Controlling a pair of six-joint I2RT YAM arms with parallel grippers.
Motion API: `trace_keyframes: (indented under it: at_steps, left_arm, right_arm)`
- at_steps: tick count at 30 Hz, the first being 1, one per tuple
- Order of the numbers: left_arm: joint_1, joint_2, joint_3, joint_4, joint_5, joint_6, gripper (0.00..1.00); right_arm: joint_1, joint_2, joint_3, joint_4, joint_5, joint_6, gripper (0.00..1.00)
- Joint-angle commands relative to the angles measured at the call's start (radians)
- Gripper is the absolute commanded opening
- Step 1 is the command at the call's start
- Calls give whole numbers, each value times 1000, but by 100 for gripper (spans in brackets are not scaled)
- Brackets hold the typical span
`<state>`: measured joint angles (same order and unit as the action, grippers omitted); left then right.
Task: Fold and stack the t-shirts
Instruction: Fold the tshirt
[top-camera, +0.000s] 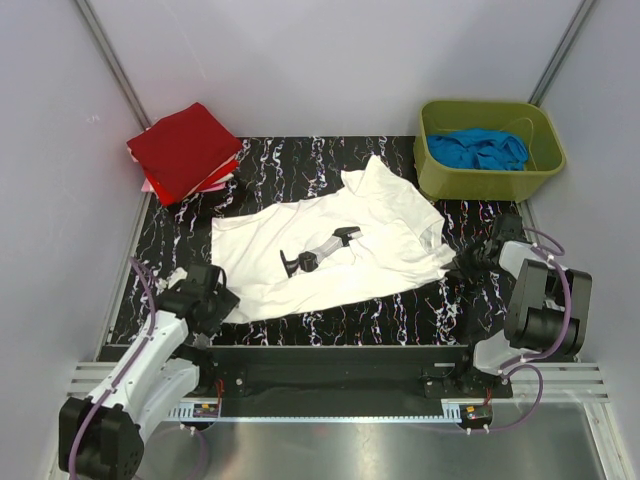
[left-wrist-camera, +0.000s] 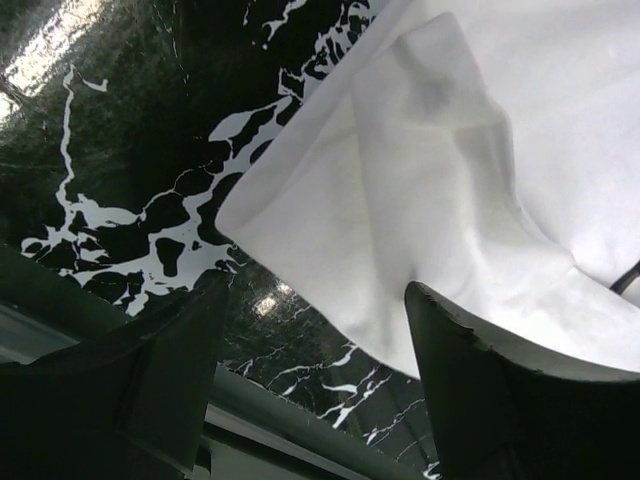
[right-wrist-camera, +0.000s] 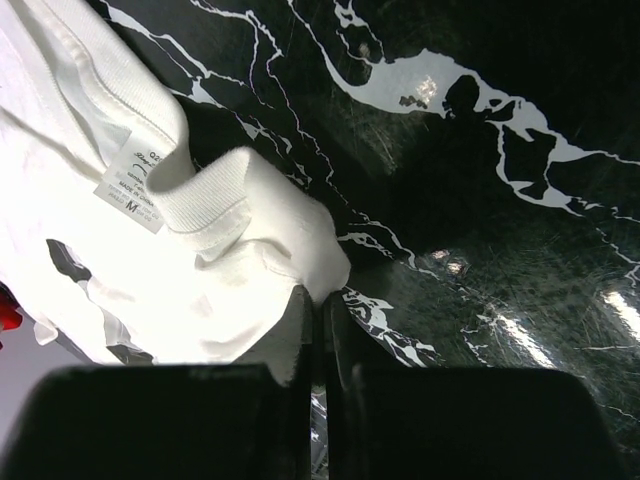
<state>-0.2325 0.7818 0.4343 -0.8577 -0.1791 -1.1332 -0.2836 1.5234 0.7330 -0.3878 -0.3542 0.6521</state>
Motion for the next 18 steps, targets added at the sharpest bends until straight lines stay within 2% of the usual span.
trace_keyframes:
  at_steps: [1, 5, 7, 8, 9, 10, 15, 18]
  left_arm:
    - [-4, 23, -19, 75, -75, -8, 74]
    - [-4, 63, -26, 150, -95, 18, 59]
    - [-4, 103, -19, 204, -99, 50, 41]
    - [-4, 117, -14, 222, -100, 67, 29]
    - [-2, 129, -9, 247, -99, 102, 7]
    - [-2, 157, 6, 284, -89, 124, 0]
    - [39, 165, 130, 162, -121, 171, 0]
    - [152, 71, 182, 57, -91, 214, 0]
  right_arm:
    - [0, 14, 31, 20, -14, -16, 0]
    - [0, 32, 28, 27, -23, -16, 0]
    - [0, 34, 26, 26, -23, -16, 0]
    - [0, 34, 26, 27, -22, -19, 0]
    - [0, 32, 26, 24, -17, -19, 0]
    - [0, 32, 26, 24, -12, -17, 0]
    - [-5, -14, 49, -43, 29, -34, 0]
    - [-28, -66, 51, -100, 67, -43, 0]
